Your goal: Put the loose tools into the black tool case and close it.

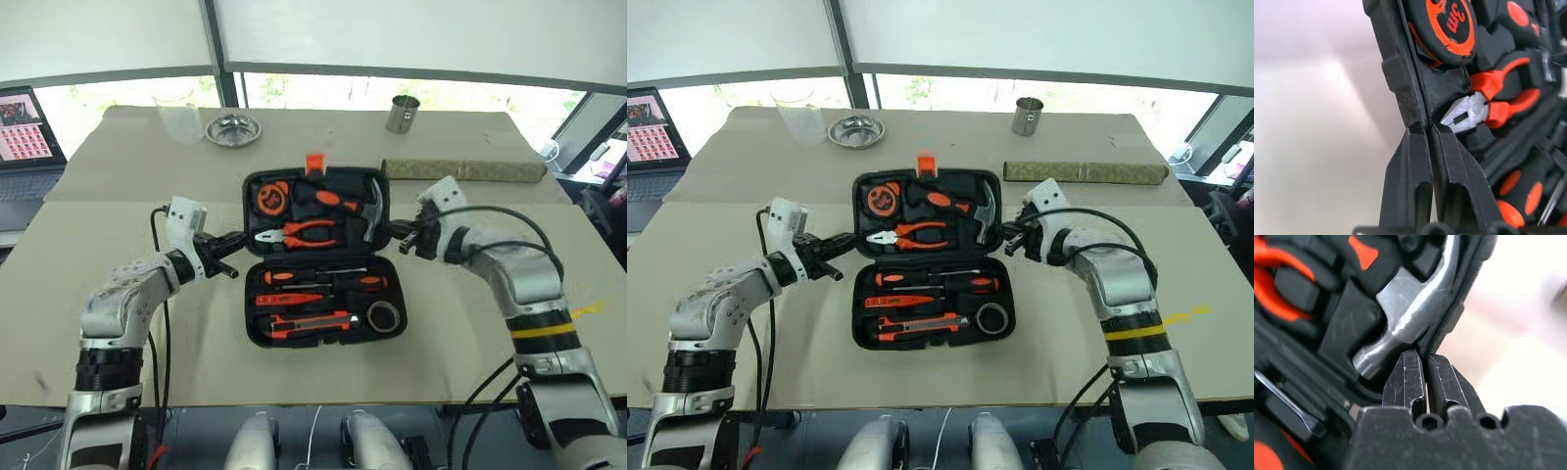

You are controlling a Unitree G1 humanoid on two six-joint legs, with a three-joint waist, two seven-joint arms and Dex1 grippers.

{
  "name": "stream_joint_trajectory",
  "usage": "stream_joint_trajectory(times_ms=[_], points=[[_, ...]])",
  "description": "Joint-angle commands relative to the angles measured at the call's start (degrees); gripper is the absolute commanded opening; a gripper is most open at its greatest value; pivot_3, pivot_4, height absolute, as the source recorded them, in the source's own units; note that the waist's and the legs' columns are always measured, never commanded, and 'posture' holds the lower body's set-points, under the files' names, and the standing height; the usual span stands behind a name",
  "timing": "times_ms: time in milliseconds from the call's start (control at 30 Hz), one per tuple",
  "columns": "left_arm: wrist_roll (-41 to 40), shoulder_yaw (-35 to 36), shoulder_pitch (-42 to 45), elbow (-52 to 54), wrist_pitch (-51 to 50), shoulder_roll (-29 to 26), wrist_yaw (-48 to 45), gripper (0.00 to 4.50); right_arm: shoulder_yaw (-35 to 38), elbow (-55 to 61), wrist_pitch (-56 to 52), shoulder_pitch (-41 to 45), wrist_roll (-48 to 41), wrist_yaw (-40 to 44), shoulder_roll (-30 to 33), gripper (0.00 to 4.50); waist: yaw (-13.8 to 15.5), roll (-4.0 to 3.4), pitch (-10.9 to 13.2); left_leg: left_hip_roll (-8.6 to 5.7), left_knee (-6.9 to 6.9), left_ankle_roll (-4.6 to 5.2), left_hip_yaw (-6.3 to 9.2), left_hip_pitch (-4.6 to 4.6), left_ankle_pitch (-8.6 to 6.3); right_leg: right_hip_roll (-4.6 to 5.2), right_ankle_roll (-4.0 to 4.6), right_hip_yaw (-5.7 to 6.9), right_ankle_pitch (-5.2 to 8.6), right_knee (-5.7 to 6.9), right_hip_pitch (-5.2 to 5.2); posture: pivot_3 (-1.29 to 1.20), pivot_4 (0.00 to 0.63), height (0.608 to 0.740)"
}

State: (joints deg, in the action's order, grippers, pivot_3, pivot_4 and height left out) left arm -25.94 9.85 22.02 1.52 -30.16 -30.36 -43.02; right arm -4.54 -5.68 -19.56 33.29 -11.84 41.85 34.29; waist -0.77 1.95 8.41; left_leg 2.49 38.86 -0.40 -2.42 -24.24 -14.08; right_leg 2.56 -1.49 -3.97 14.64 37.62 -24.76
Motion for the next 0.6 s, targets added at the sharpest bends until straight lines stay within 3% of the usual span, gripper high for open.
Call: stream_joint_trajectory(times_ms=[33,100,233,300,433,533,600], points=[[7.56,-0.04,-4.86,-0.15,22.95,-2.66,-5.39,0.00,-1.41,0.75,24.02,-6.78,7.31,1.07,1.91,0.05,-0.04,0.00,0.00,0.01,0.00,0.01,-0.02,0.00,-0.04,0.01,0.00,0.00,0.00,-0.01,0.00,0.00,0.150,0.740],[10.15,-0.82,-6.16,-2.30,29.51,-2.68,-5.52,0.00,-1.60,-1.42,29.17,-8.52,8.75,0.57,1.83,0.05,-0.02,0.00,0.00,0.03,-0.05,0.02,-0.09,-0.02,-0.09,0.02,-0.01,-0.02,0.00,-0.12,-0.03,0.00,0.150,0.740],[17.89,-4.43,-12.15,-7.47,51.20,-3.39,-7.46,0.00,-3.18,-11.43,50.02,-12.41,21.63,-9.53,4.13,0.05,-0.05,0.00,-0.01,0.02,0.01,0.10,-0.29,0.10,-0.14,0.08,-0.01,-0.08,0.00,-0.29,0.00,0.00,0.150,0.740],[17.17,-5.23,-14.76,-7.59,53.56,-3.86,-9.21,0.00,-2.97,-14.58,54.01,-13.30,21.96,-10.52,4.63,0.05,-0.04,0.00,-0.02,0.06,-0.10,0.21,-0.36,0.65,-0.22,0.07,-0.01,-0.08,0.00,-0.49,0.56,0.00,0.150,0.740],[15.45,-4.06,-19.87,-6.95,54.56,-5.92,-10.24,1.47,-3.07,-15.30,59.42,-15.45,21.26,-8.49,7.37,1.42,0.10,-0.02,-0.03,0.11,-0.09,0.27,-0.43,1.41,-0.25,0.09,-0.03,-0.08,0.03,-0.59,1.45,0.00,0.150,0.740],[14.17,-2.70,-21.59,-6.68,52.88,-7.02,-10.03,2.56,-1.86,-14.95,59.26,-16.34,19.75,-7.97,8.38,2.42,-0.09,-0.02,-0.03,0.22,-0.06,0.34,-0.48,1.52,-0.29,0.05,-0.03,-0.12,0.03,-0.57,1.51,0.00,0.150,0.740],[12.37,-1.42,-21.89,-7.01,50.28,-8.40,-10.53,2.90,-0.40,-13.97,58.40,-18.02,16.53,-5.82,9.93,3.11,-0.15,-0.02,-0.03,0.23,-0.06,0.35,-0.50,1.60,-0.28,0.00,-0.03,-0.18,0.03,-0.52,1.54,0.00,0.150,0.740]])
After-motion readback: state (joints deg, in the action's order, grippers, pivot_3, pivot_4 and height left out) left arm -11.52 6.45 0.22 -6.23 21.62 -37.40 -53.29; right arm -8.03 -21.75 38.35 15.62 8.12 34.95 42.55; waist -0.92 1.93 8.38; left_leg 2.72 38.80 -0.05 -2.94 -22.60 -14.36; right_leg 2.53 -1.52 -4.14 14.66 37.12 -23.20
